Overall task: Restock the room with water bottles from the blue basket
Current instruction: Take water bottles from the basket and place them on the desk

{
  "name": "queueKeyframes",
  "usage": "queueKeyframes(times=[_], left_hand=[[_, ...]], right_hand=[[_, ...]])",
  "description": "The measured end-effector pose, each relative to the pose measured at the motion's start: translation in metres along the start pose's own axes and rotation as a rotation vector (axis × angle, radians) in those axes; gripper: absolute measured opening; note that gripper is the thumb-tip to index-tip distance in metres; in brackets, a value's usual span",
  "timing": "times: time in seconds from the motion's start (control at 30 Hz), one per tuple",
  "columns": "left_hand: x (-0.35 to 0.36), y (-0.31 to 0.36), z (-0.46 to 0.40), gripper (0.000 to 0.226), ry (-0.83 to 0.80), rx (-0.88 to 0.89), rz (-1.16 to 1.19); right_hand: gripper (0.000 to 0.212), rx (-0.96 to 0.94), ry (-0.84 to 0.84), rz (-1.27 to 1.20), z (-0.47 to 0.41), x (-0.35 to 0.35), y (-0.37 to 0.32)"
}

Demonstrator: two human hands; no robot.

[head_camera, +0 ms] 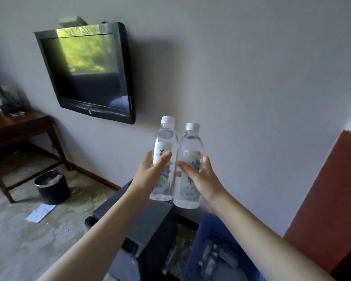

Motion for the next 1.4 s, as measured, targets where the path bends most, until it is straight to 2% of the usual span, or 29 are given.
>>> queueKeyframes(times=[0.13,0.27,0.37,0.43,0.57,0.63,0.73,0.77,1.0,1.13,1.23,1.4], left_hand=[[-0.026,0.003,-0.008,0.028,0.087,0.025,-0.002],[-0.051,0.003,-0.018,0.036,0.199,0.011,0.036],[-0.072,0.004,-0.020,0.028,0.305,0.011,0.046],[-0.089,0.004,-0.016,0.030,0.377,0.008,0.036],[-0.135,-0.003,-0.004,0.056,0.519,-0.010,0.008],[-0.161,-0.008,0.001,0.053,0.549,-0.021,0.006],[-0.208,-0.016,0.010,0.030,0.605,-0.030,0.029],[-0.224,-0.019,0.014,0.029,0.620,-0.040,0.039],[-0.342,-0.026,0.039,0.035,0.686,-0.055,0.057],[-0.397,-0.022,0.047,0.046,0.665,-0.082,0.062],[-0.430,-0.026,0.048,0.041,0.672,-0.089,0.066],[-0.479,-0.035,0.035,0.047,0.708,-0.096,0.085]], right_hand=[[0.057,-0.014,-0.097,-0.015,-0.026,0.025,-0.001],[0.062,-0.023,-0.215,-0.020,-0.059,0.050,0.002],[0.061,-0.013,-0.282,-0.009,-0.079,0.074,0.003],[0.052,-0.002,-0.350,-0.024,-0.087,0.095,0.006],[0.018,0.013,-0.484,-0.037,-0.089,0.147,0.014],[0.029,0.026,-0.531,-0.023,-0.088,0.173,0.018],[0.053,0.028,-0.608,0.005,-0.083,0.223,0.024],[0.052,0.037,-0.625,0.009,-0.083,0.239,0.028],[0.007,0.037,-0.718,0.002,-0.075,0.359,0.044],[0.012,0.045,-0.741,-0.033,-0.071,0.413,0.046],[0.012,0.043,-0.754,-0.016,-0.075,0.446,0.052],[0.011,0.084,-0.773,-0.022,-0.096,0.493,0.063]])
Point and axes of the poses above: each hand's wrist, its own z-axis away from the middle knuckle, its own x-axis out of the palm, y = z × x, the point moved 2 cm from there along -z, towards the middle knuckle, and after that the axes turned 1 degree about z, right-handed, at the moved point
